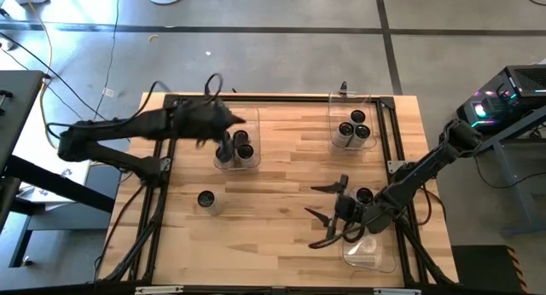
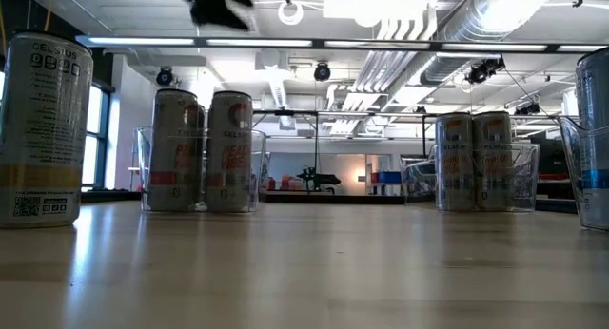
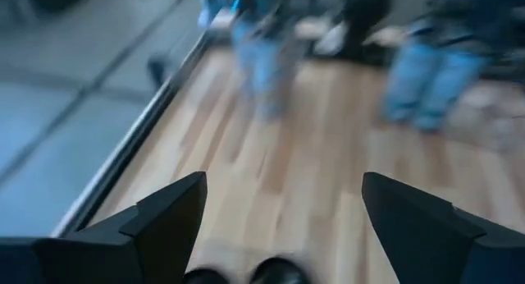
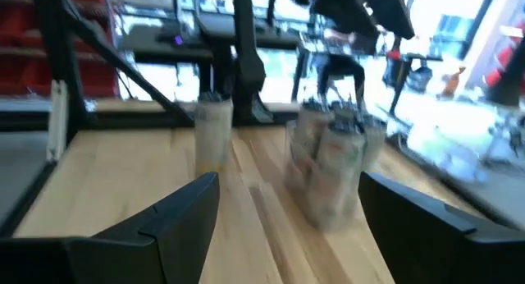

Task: Sort soda cans
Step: Put the white-yellow soda can into the top right transparent bin

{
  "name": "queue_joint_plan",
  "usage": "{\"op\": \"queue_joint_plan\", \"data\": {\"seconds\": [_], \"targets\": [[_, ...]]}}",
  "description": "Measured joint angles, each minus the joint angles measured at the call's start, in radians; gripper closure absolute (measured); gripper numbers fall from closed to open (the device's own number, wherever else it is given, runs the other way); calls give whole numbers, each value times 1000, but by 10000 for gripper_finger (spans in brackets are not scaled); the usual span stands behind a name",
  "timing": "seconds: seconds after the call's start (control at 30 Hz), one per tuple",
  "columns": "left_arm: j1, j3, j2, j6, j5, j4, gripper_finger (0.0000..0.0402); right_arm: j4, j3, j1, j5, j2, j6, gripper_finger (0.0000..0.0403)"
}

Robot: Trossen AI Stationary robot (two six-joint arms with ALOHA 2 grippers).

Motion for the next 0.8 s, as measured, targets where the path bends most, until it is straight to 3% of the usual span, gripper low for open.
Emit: {"op": "queue_joint_plan", "data": {"seconds": [0.17,0.27,0.33,0.5,0.8], "targets": [[-316,0,-53,-19,-286,20,94,185,0,-32,-199,0,-188,114],[-516,-1,-40,-89,-473,-7,100,236,0,-58,-320,0,-217,114],[-637,-1,-21,-146,-540,-34,104,237,0,-76,-362,0,-216,114],[-881,-1,28,-405,-500,-138,106,233,0,-110,-383,0,-217,114],[-1117,-2,161,-1206,-294,-519,111,201,0,-137,-387,0,-220,114]]}}
